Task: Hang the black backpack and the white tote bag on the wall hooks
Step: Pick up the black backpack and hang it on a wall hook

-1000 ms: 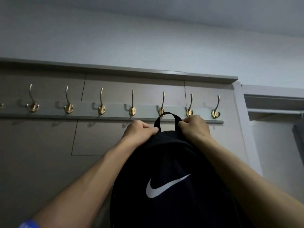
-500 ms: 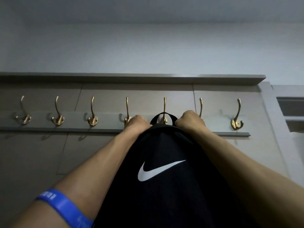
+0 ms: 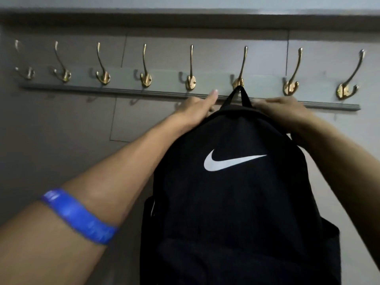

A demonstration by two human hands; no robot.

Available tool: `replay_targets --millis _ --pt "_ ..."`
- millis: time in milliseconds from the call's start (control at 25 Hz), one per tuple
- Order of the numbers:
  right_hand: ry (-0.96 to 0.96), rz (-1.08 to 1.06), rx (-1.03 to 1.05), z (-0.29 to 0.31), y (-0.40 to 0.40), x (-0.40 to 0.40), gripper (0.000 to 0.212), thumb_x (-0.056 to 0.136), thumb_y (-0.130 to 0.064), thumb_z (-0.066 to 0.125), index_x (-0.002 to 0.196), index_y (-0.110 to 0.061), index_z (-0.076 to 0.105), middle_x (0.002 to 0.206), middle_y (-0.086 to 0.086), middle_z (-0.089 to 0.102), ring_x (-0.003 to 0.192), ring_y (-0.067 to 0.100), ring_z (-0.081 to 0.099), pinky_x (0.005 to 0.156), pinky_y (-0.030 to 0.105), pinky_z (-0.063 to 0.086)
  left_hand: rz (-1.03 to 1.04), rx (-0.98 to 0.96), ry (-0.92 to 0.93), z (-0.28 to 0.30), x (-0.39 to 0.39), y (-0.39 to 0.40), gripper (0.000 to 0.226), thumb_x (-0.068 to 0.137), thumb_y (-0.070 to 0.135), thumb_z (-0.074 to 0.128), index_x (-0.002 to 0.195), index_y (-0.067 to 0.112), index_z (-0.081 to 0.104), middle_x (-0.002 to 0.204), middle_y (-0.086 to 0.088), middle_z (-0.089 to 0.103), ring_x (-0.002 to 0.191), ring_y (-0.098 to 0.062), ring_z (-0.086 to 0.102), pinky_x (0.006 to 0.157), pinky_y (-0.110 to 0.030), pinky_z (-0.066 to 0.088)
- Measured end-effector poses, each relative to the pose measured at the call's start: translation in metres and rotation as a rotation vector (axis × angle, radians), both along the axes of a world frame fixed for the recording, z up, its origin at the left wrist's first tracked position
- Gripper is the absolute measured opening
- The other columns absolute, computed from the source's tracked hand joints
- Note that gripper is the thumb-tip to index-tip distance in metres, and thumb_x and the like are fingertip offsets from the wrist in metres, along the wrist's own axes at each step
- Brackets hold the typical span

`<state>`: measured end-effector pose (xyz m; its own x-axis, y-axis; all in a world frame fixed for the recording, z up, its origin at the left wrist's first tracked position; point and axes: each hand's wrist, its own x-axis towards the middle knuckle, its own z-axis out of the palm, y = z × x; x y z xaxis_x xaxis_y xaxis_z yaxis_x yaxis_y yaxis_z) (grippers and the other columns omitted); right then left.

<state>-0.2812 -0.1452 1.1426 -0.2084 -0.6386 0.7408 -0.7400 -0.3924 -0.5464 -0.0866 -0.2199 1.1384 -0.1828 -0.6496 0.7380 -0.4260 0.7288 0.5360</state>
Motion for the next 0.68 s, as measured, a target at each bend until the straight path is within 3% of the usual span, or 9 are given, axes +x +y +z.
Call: replay_targets --millis 80,160,200,280,440,560,680 --pt "-0.070 -0.002 -0.132 -0.018 0.028 0.003 0.042 0.089 -0.051 0.057 0.109 -0.018 0.072 0.104 -0.002 0.071 0.092 0.011 0.065 0.084 0.032 0.051 -0.056 -0.079 0.091 -0.032 0.018 0.025 0.060 0.088 0.067 0.035 0.103 0.022 0.071 0.108 0.000 0.072 0.104 -0.018 0.065 0.093 -0.031 0.049" --pt "-0.030 -0.070 -0.357 -0.056 0.052 0.018 0.039 0.089 -0.050 0.055 0.106 -0.019 0.071 0.095 -0.008 0.070 0.090 0.004 0.064 0.082 0.028 0.049 0.005 -0.239 0.119 -0.076 0.031 0.048 0.046 0.088 0.062 0.042 0.112 0.032 0.067 0.117 0.007 0.070 0.108 -0.006 0.061 0.087 -0.018 0.046" --pt "-0.005 -0.085 -0.446 -0.086 0.061 0.030 0.037 0.089 -0.047 0.055 0.107 -0.019 0.071 0.097 -0.008 0.071 0.092 0.003 0.065 0.083 0.029 0.050 0.051 -0.307 0.120 -0.104 0.035 0.055 0.046 0.089 0.057 0.045 0.124 0.032 0.061 0.129 0.007 0.065 0.116 -0.003 0.056 0.092 -0.015 0.043" --pt "0.047 -0.130 -0.554 -0.155 0.076 0.053 0.036 0.091 -0.039 0.057 0.116 -0.016 0.068 0.112 -0.004 0.072 0.105 0.010 0.066 0.093 0.030 0.050 0.122 -0.409 0.136 -0.159 0.035 0.067 0.056 0.093 0.046 0.048 0.142 0.021 0.046 0.148 -0.001 0.049 0.135 -0.010 0.043 0.110 -0.023 0.034" --pt "0.107 -0.192 -0.453 -0.298 0.105 0.122 0.043 0.091 -0.024 0.061 0.129 -0.004 0.061 0.139 0.013 0.059 0.134 0.027 0.050 0.113 0.039 0.035 0.145 -0.419 0.136 -0.280 0.058 0.098 0.057 0.096 0.031 0.048 0.147 0.009 0.037 0.154 -0.015 0.038 0.143 -0.024 0.035 0.116 -0.038 0.029" --pt "0.157 -0.258 -0.303 -0.387 0.118 0.172 0.049 0.092 -0.024 0.063 0.135 -0.002 0.055 0.148 0.018 0.050 0.140 0.034 0.042 0.116 0.044 0.032 0.131 -0.275 0.124 -0.377 0.103 0.113 0.060 0.096 0.030 0.048 0.149 0.010 0.031 0.156 -0.015 0.035 0.144 -0.023 0.032 0.118 -0.033 0.025" --pt "0.205 -0.236 -0.138 -0.468 0.132 0.219 0.058 0.093 -0.029 0.062 0.142 -0.003 0.047 0.153 0.020 0.043 0.143 0.031 0.038 0.117 0.046 0.031 0.154 -0.074 0.047 -0.475 0.159 0.129 0.062 0.096 0.036 0.044 0.151 0.017 0.025 0.158 -0.011 0.032 0.145 -0.021 0.030 0.117 -0.030 0.022"
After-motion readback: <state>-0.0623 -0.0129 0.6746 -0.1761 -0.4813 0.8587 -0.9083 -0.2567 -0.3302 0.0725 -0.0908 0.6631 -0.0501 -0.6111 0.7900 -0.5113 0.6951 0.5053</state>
